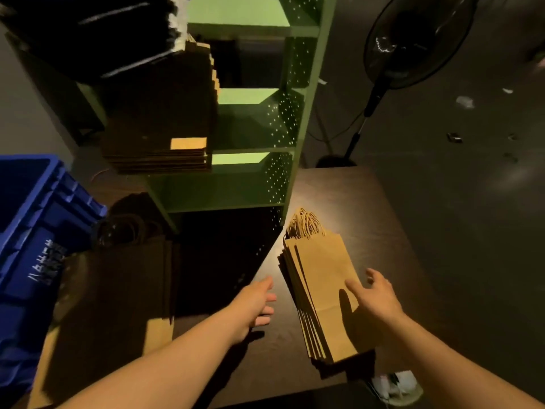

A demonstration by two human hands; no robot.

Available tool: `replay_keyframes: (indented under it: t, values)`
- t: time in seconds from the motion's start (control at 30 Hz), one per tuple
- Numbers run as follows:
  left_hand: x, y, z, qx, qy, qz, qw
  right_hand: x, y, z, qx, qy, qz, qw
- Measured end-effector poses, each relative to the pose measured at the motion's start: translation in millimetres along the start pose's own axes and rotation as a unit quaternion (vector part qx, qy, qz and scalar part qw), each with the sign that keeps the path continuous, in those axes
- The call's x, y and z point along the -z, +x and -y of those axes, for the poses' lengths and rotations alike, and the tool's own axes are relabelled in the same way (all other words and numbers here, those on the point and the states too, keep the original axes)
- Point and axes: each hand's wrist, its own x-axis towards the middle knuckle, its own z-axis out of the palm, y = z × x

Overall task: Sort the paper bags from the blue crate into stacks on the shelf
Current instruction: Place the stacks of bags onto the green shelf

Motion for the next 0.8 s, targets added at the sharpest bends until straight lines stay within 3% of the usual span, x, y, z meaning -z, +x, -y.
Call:
replay_keyframes:
  t: [0.1,0.2,0.53,0.8]
  values:
    - [-24.7,13.7,6.9,0.053,0.021,0.032,0.998,-0.4,1.4,-17.0,-0.008,0.006,0.076,0.997]
    - [-47.1,17.7,12.2,0.077,0.003,0.056,0.996,-0.8,4.1,-21.0,0.002,0.036,0.088,0.995]
    - [-70.5,12.7,20.7,0.082,-0.014,0.056,0.995,-13.6,17.1,-11.2,-0.046,0.129,0.187,0.973]
    - [-56.6,9.3,25.1,0.112,-0.014,0.070,0.991,-22.8,-8.6,-0.4,0.099,0.023,0.166,0.981]
